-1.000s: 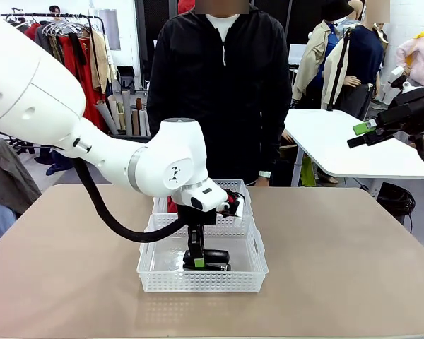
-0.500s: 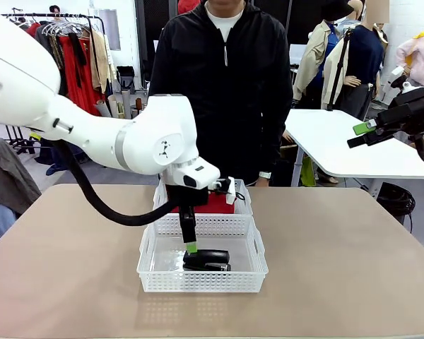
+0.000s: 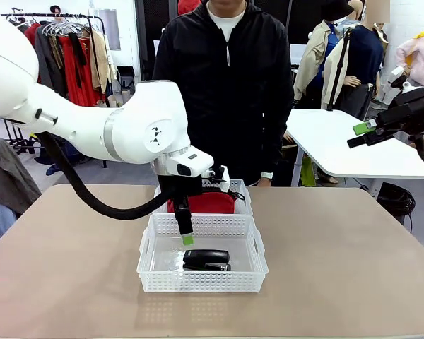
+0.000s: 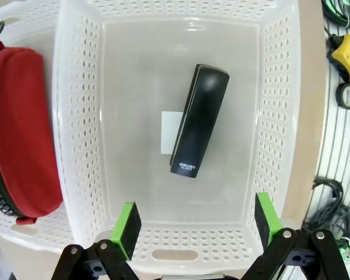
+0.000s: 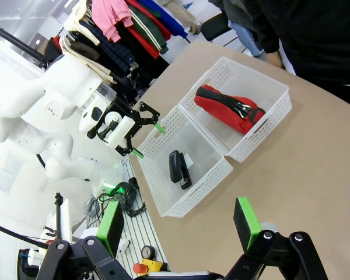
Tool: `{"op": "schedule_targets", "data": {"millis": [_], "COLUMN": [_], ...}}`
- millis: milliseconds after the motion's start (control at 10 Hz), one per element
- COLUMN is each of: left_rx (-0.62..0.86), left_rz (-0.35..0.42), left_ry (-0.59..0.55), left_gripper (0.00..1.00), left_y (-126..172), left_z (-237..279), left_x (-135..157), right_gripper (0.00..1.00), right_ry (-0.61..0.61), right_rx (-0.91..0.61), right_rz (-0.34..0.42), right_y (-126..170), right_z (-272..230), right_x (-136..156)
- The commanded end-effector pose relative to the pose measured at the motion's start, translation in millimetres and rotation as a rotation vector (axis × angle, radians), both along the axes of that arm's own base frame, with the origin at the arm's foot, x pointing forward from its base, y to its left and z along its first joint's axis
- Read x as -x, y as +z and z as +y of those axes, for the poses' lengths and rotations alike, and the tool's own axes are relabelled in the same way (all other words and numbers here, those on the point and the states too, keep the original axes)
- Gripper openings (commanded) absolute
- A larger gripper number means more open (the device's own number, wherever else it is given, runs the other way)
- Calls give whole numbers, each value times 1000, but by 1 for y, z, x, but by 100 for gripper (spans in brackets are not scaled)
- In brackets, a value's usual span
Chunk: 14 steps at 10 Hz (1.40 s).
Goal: Distribute items into two baskets.
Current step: Place the picked Stapler into the Organizing basket as instructed by the person.
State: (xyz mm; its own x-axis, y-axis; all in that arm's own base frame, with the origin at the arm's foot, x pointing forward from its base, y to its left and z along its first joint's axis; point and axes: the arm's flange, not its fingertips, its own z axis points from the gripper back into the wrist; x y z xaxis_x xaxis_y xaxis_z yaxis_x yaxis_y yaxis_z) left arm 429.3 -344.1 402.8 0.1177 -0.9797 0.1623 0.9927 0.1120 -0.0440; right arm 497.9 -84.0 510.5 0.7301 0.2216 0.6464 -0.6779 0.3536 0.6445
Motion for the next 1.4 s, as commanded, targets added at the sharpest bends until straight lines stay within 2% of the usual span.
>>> {"op": "schedule_targets", "data": {"millis": [0, 1100, 1300], "left_rx": [-1, -1, 1], "left_rz": [-2, -2, 19], "left_ry": [-10, -10, 23], "left_gripper": [100, 100, 100], "left_y": [-1, -1, 1], "left_z": [-1, -1, -1], "left_x": [-1, -1, -6], "right_gripper": [100, 100, 100], "right_ry": [0, 0, 0], "right_rx": [0, 0, 0], "right_rz": [-2, -2, -2], "right_y": [2, 2, 2], "right_z": [0, 0, 0], "right_x": [1, 1, 1]}}
